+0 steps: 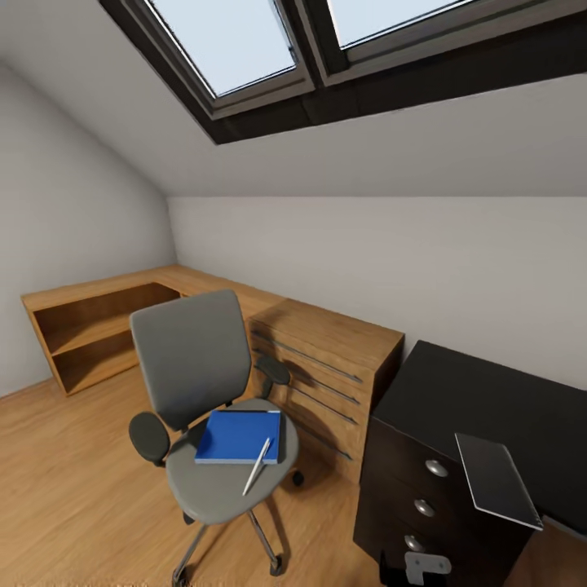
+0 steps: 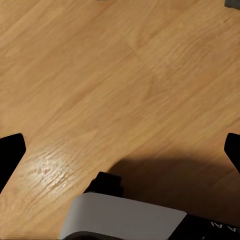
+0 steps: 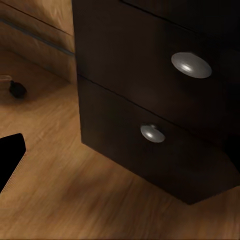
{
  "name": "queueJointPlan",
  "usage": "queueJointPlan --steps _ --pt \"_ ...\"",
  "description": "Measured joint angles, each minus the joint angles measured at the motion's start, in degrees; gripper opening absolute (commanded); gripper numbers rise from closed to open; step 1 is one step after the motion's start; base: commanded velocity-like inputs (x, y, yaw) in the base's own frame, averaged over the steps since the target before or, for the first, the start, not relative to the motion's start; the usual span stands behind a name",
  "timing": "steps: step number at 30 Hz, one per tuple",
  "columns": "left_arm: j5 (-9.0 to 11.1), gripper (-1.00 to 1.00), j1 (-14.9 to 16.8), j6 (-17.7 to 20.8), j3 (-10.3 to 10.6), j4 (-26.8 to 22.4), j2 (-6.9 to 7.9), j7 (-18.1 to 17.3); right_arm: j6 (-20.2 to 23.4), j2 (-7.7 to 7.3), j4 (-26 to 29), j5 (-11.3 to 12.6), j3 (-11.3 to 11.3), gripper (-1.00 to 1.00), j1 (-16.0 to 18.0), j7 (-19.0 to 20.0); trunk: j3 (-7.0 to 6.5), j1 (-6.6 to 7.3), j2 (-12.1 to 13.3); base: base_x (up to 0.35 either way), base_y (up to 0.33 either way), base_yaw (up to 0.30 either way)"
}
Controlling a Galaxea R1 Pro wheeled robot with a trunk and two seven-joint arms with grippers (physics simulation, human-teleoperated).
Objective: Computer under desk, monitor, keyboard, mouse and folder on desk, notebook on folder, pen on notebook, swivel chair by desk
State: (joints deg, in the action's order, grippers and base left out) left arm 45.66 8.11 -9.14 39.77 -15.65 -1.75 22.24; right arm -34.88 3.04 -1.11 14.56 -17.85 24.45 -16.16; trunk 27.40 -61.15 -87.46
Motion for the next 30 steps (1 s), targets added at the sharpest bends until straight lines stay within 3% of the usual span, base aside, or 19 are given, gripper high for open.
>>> queueJointPlan --steps 30 --pt "0.0 1.0 0.0 0.0 -0.2 0.0 0.05 0.0 -0.2 -0.06 0.0 0.0 0.1 1.0 -0.1 -0.2 1.96 0.0 0.0 0.0 0.0 0.205"
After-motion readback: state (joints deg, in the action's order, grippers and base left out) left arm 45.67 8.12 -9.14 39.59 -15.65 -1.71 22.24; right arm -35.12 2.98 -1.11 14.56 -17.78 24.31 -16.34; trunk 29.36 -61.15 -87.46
